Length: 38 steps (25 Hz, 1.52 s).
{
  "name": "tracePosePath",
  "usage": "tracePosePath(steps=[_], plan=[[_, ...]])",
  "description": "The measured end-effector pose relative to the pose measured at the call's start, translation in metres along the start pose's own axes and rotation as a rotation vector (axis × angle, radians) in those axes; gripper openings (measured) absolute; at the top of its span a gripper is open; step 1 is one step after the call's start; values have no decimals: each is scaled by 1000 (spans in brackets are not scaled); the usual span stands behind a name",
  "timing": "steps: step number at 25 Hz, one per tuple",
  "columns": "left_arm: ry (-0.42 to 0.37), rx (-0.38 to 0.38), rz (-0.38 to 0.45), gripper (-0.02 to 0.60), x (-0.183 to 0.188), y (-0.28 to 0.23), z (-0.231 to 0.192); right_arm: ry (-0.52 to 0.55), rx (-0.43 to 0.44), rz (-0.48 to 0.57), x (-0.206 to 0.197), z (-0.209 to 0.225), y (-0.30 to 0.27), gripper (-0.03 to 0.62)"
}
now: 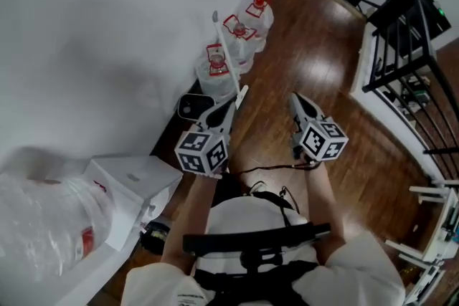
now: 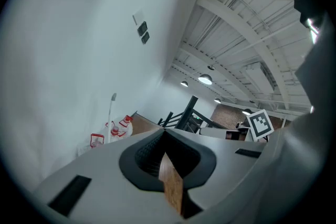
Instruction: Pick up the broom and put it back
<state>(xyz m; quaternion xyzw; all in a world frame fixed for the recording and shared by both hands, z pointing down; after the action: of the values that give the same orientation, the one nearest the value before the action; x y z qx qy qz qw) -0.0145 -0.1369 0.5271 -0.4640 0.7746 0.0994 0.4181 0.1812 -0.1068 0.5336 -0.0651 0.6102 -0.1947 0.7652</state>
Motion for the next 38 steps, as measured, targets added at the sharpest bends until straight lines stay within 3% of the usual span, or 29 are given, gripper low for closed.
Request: tracePosePath(steps=[4,9,16,24,31,38], plan=[[-20,-43,-15,-14,-25,8,44,-22,-27,18,-21,-2,70,8],[-52,-38,-12,-14,-66,42,102,-8,-26,51,-41,-12,156,8],[-82,33,-7,-14,-121,120,170,-5,98,77,-53,-54,237,8],[-80,52,2,-14,-127,171,171,8,143,73,-65,-119,252,8],[-113,-15,4,-14,-103,190,164,59,68,104,-53,-157,254,8],[-118,-65,-19,-14,-96,199,159,72,9,58,-64,-173,256,8]])
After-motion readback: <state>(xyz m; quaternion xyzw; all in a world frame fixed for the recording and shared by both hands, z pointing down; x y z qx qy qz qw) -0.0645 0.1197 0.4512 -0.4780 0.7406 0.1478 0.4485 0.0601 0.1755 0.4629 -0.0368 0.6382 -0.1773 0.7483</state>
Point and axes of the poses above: the fingertips, and each gripper's own axes: y backward along the fingers, z to its right, x out of its top, the point moved 2 cm from there along y, backward along the fingers, and after that the axes turned 8 degrees about y, right-handed, at the moved point
